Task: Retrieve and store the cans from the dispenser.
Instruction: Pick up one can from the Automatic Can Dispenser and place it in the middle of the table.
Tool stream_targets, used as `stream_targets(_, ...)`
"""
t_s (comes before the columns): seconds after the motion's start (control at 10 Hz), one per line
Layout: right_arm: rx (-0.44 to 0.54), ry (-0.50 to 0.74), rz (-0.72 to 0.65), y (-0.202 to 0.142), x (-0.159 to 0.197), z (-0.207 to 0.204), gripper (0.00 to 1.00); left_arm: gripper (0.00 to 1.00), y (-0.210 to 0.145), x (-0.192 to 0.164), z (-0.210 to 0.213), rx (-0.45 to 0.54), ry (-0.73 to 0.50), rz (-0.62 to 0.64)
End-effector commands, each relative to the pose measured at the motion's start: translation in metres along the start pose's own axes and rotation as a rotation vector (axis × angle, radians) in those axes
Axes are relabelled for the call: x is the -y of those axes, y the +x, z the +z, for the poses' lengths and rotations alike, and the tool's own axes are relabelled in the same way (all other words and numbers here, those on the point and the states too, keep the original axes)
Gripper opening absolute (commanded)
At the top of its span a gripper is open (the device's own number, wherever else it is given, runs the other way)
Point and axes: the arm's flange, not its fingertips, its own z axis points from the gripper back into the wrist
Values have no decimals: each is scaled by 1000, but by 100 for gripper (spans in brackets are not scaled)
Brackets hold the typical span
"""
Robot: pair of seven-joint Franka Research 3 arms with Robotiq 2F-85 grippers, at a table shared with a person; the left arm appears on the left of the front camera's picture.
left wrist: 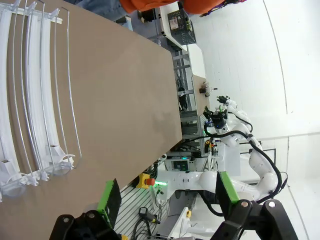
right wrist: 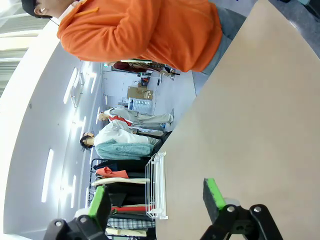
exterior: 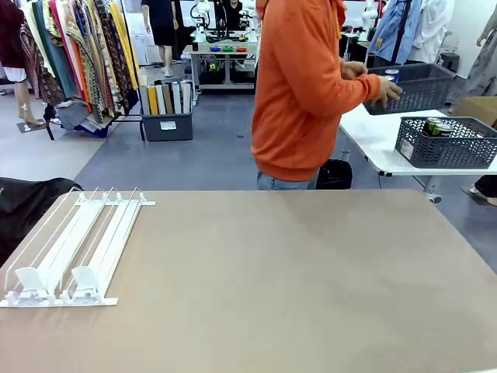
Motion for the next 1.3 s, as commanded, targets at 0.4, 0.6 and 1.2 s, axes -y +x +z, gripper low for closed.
stream_targets(0.4, -3, 4, 2, 1, -3, 1, 100, 100, -2, 0, 3, -13, 1, -11)
stream_targets(0.6, -3, 4, 2, 1, -3, 1, 100, 100, -2, 0, 3, -13, 1, -11)
stream_targets(1.2, -3, 4, 2, 1, -3, 1, 100, 100, -2, 0, 3, -13, 1, -11)
